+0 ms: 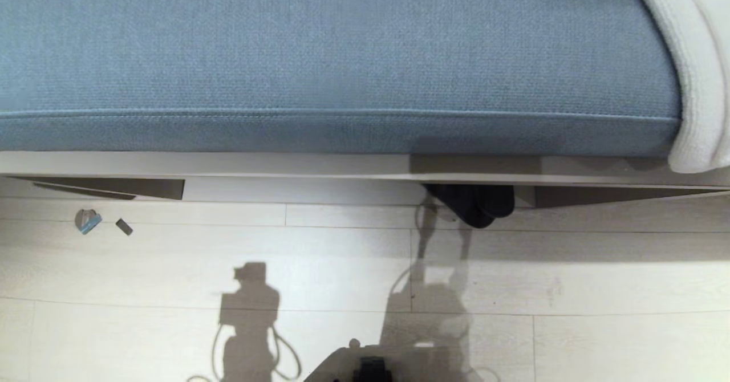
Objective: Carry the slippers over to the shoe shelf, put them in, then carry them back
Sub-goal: Pick up the slippers in the shoe cabinet
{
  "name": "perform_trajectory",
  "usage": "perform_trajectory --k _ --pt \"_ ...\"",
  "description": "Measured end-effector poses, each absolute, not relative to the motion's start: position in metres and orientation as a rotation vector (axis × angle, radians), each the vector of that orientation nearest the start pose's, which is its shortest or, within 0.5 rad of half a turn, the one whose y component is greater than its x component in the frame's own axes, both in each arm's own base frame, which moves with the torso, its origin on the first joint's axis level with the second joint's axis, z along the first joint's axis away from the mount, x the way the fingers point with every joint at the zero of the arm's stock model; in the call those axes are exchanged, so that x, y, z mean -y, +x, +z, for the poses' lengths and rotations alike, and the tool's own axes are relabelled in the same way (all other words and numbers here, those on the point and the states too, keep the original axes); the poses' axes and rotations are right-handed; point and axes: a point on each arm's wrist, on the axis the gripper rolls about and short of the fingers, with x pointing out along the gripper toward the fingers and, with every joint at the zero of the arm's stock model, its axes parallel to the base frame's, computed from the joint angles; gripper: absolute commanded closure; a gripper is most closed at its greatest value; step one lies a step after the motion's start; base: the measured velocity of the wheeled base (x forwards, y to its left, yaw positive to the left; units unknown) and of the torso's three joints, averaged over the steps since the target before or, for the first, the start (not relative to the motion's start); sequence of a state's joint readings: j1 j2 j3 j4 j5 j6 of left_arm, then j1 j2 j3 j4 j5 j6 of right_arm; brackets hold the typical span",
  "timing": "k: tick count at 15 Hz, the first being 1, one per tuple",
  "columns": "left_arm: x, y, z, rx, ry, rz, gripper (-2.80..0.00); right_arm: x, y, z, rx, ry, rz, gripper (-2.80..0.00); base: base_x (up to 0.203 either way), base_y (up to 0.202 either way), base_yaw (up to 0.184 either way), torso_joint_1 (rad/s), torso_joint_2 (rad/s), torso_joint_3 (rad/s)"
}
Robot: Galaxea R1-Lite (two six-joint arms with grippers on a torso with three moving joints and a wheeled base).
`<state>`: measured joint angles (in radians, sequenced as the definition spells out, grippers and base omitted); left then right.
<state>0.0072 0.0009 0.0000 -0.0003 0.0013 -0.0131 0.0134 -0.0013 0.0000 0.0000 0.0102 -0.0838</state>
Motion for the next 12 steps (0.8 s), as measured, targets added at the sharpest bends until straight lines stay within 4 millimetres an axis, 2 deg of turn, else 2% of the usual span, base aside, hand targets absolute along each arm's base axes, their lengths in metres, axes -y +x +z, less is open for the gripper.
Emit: perform_trajectory --k 12 --pt "0.0001 -0.0227 0.0756 0.0 -0.013 0.009 0.0 0.0001 -0.0229 0.0755 0.002 -0.084 0.023 0.0 0.0 0.0 0.0 0.005 0.0 -0.197"
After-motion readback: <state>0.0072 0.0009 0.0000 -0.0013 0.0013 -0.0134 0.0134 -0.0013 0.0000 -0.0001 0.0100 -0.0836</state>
